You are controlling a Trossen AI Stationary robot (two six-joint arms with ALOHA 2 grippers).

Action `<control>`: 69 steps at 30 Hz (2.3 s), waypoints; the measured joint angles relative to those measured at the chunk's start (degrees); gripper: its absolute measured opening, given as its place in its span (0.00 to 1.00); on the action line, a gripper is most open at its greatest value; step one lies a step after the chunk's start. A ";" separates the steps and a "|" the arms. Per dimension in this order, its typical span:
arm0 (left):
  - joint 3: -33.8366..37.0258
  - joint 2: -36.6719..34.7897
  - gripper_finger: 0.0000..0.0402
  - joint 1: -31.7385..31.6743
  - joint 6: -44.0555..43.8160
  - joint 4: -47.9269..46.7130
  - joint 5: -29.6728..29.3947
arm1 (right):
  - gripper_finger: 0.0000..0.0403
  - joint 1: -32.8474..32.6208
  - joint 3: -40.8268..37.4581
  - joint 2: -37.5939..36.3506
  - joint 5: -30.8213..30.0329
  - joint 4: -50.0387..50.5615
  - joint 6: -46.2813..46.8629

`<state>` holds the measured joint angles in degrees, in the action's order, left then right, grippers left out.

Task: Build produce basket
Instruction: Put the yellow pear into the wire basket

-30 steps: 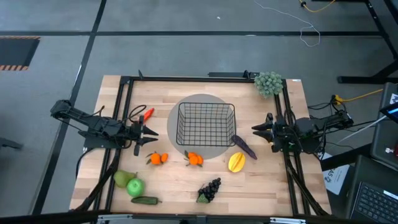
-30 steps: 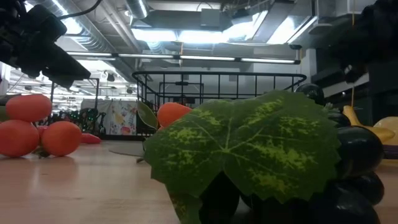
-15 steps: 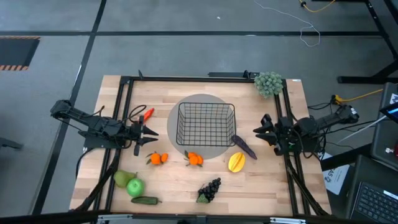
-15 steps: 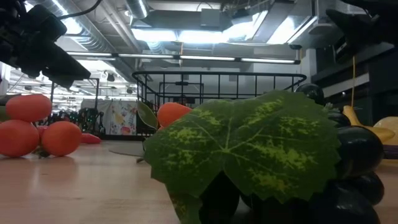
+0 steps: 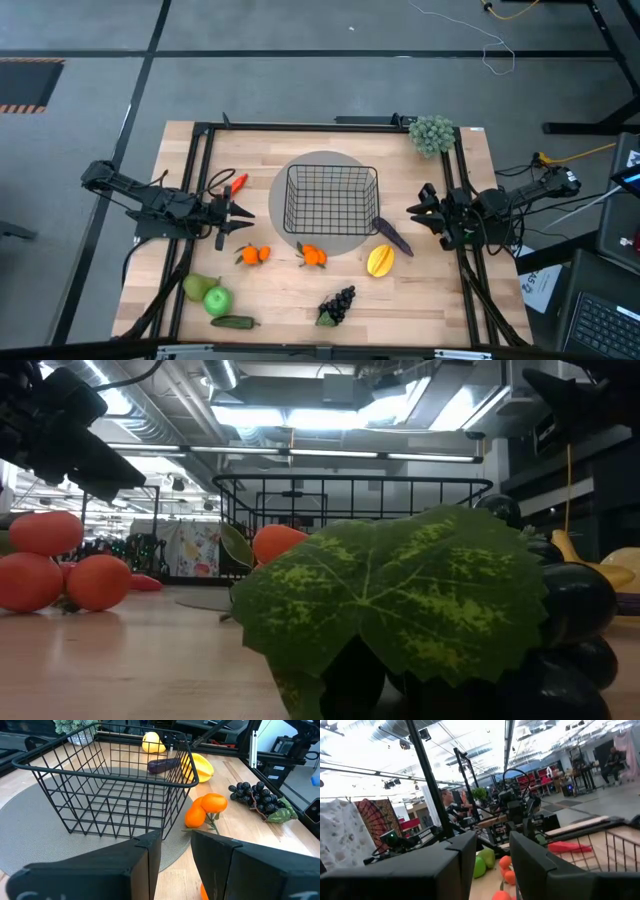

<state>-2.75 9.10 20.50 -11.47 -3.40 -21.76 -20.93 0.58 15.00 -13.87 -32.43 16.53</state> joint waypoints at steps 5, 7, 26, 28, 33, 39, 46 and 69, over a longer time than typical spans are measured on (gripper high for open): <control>0.01 0.00 0.24 0.01 -0.01 0.00 0.00 | 0.29 0.00 0.02 0.00 0.02 1.73 3.08; 0.00 0.00 0.24 0.01 0.01 0.00 0.00 | 0.29 -0.01 0.02 0.00 0.09 2.39 3.25; 0.01 0.00 0.24 0.00 0.00 0.00 0.00 | 0.29 0.00 0.02 0.00 0.52 5.10 2.97; -0.01 0.00 0.24 0.01 0.01 0.00 0.00 | 0.29 0.00 0.02 0.00 0.55 5.10 2.81; 0.01 0.00 0.24 -0.01 0.01 0.00 0.00 | 0.29 0.00 0.02 -0.01 -3.06 0.66 1.36; 0.00 0.00 0.24 -0.01 0.00 0.00 0.00 | 0.29 0.09 4.67 0.44 -9.44 4.77 -5.01; -0.01 -0.02 0.24 -0.01 0.01 0.00 0.00 | 0.29 0.09 18.49 5.14 -9.59 28.11 -3.89; -0.01 -0.01 0.24 -0.01 0.01 0.00 0.00 | 0.29 0.07 38.49 24.34 3.55 92.19 46.94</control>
<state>-2.76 9.10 20.49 -11.46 -3.40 -21.76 -20.86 39.07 39.35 -10.32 59.75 63.47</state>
